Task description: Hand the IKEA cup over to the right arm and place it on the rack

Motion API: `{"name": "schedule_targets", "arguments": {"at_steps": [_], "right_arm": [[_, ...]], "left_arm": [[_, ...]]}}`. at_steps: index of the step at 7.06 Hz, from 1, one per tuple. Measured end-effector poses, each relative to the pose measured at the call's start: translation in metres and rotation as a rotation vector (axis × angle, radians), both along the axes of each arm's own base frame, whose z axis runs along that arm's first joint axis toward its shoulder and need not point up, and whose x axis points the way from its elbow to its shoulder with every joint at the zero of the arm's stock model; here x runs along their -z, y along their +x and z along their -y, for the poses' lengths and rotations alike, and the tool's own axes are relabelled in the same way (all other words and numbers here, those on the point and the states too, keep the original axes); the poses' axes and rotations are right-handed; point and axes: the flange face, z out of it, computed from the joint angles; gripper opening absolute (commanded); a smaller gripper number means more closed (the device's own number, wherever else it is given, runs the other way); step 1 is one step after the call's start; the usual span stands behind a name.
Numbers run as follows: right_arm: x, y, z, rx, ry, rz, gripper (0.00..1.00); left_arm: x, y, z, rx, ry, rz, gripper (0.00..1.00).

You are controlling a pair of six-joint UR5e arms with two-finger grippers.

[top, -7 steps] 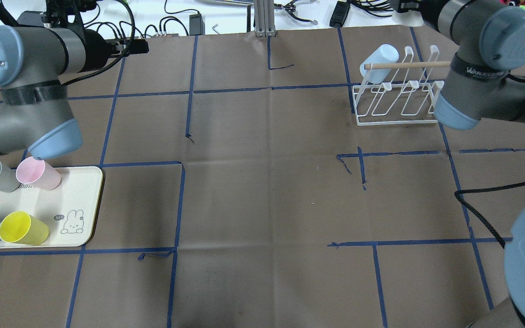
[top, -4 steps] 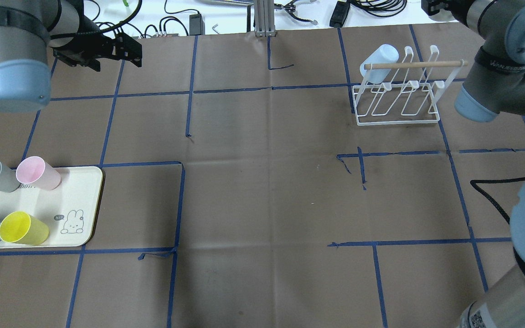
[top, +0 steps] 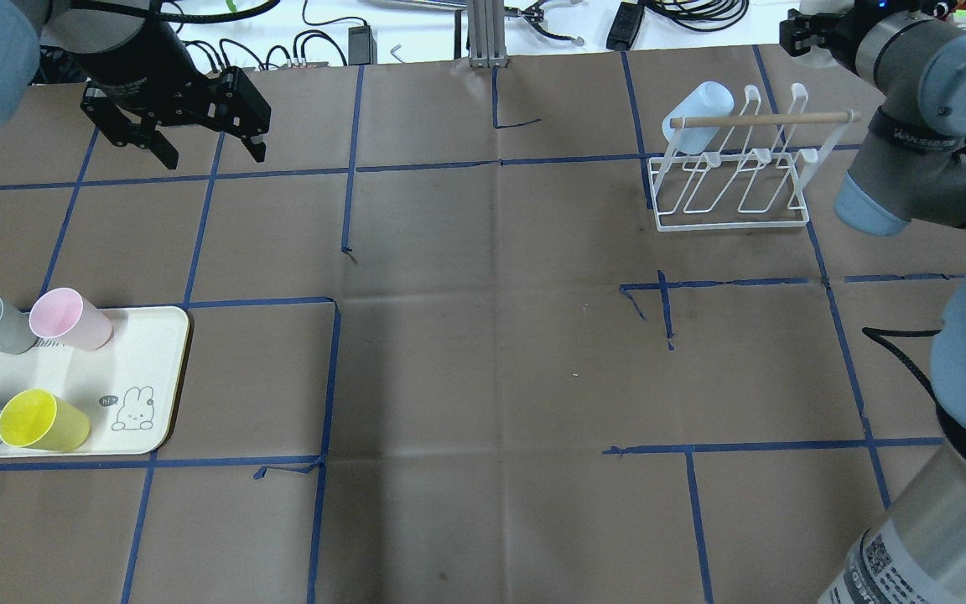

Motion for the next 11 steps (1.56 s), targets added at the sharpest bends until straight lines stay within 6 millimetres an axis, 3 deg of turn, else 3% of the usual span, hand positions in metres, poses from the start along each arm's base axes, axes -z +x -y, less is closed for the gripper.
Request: {"name": "schedule_targets", "arguments": {"at_steps": [3,4,5,6,11], "right_arm": [[0.028,0.002,-0.004,0.002,0.034,0.017,0.13],[0.036,0.003,-0.008,0.002,0.050,0.024,0.36],[0.040,0.005,-0.011,0.000,0.060,0.029,0.88],[0.041,0.006,-0.012,-0.003,0.062,0.031,0.99],[0.023,0.008,-0.015,-0.009,0.047,0.032,1.00]], "left_arm": [[-0.002,-0.007,-0.010,0.004,-0.019,0.002,1.00],[-0.003,-0.007,-0.011,0.004,-0.025,0.003,1.00],[-0.004,-0.007,-0.011,0.005,-0.031,0.004,1.00],[-0.004,-0.007,-0.011,0.005,-0.035,0.004,1.00],[-0.004,-0.004,-0.010,0.003,-0.041,0.038,1.00]]}}
